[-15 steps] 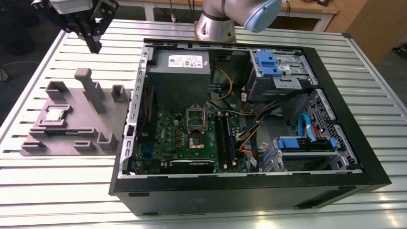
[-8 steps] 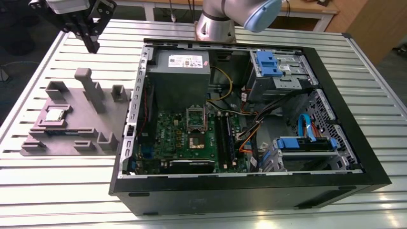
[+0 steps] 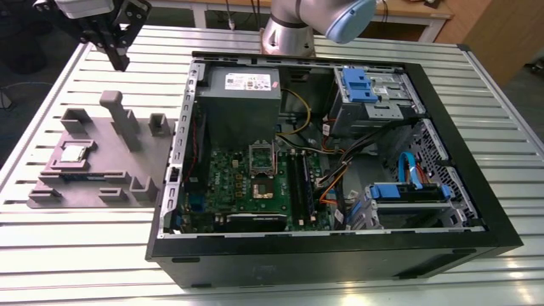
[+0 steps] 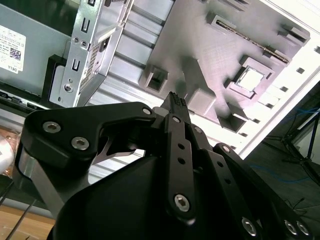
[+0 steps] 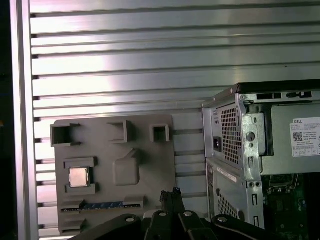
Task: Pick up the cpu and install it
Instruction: 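Reach for the cpu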
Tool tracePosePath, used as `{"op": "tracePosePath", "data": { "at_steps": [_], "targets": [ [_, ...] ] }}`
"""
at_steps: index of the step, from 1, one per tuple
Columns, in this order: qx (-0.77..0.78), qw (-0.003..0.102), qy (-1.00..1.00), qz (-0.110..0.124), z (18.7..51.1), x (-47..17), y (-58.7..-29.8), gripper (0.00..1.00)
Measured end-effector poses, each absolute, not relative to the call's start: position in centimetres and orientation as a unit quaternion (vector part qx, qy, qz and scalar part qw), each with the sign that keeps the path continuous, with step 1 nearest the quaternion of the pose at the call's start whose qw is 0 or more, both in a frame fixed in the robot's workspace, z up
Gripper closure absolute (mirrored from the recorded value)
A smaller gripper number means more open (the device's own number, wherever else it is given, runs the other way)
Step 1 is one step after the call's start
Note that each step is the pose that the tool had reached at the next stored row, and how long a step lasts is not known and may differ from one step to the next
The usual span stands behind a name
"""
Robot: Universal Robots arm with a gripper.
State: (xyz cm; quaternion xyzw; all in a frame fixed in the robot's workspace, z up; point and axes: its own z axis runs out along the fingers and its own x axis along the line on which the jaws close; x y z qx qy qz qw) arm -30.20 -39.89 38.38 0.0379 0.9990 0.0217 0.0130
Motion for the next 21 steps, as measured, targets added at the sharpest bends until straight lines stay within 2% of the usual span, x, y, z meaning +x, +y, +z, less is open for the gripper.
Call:
{"op": "tracePosePath", "data": {
  "at_steps": [21],
  "targets": [
    [0.038, 0.013, 0.999, 0.022, 38.35, -30.86, -39.89, 0.90]
  ]
}}
